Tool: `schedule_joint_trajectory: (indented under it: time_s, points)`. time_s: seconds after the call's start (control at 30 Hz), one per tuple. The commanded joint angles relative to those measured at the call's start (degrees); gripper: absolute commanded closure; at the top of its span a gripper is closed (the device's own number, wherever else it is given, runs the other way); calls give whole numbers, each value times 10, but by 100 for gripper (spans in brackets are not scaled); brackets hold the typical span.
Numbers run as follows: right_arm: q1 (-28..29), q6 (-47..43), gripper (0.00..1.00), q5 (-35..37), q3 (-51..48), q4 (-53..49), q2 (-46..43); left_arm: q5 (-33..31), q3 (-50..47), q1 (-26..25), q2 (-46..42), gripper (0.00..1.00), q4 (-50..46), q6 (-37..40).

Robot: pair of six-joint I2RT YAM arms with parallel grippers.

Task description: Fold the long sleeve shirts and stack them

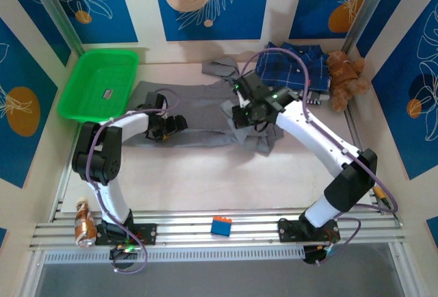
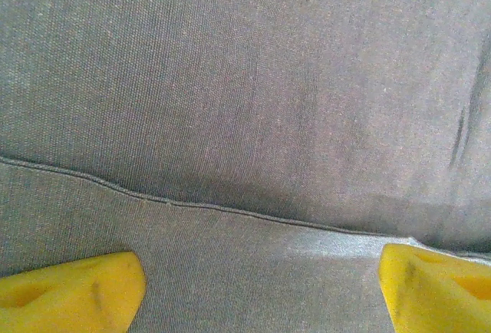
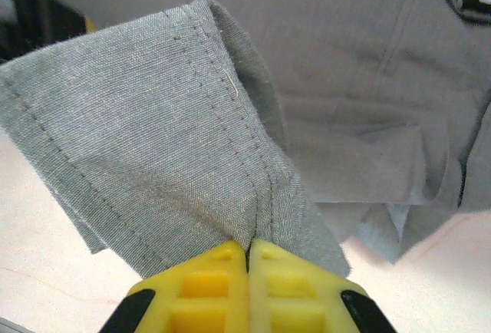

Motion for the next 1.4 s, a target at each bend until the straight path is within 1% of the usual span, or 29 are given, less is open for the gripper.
schedule_joint_trajectory:
  time_s: [0.0,0.07,0.13,0.47,0.6,0.67,0.73,0.9,1.03,1.2,1.37]
  points:
    - [-19,45,100,-100,26,22,20,-40,-40,-2,42,14,-38,21]
    - [-29,64,100,-123,54,31,37,-37,-43,-2,41,14,-37,23]
    - [-32,76,100,-130,81,37,51,-36,-46,-2,39,14,-36,23]
    - [-56,80,100,-125,192,47,123,-28,-46,-2,39,14,-37,26]
    - [-79,104,100,-141,205,94,141,-34,-51,-2,38,14,-40,29]
    - [-87,99,100,-152,211,132,151,-40,-56,-2,35,14,-41,33]
    - [-96,94,100,-163,230,147,169,-45,-60,-2,33,14,-45,40]
    - [-108,83,100,-210,315,134,241,-56,-75,-2,24,14,-52,57]
    - [-104,91,100,-225,368,114,291,-54,-89,-2,18,14,-48,56]
    - [-102,160,100,-215,374,159,307,-35,-100,-2,-4,14,-40,37]
    - [-100,271,99,-162,356,216,317,-3,-82,-2,-29,13,-44,17]
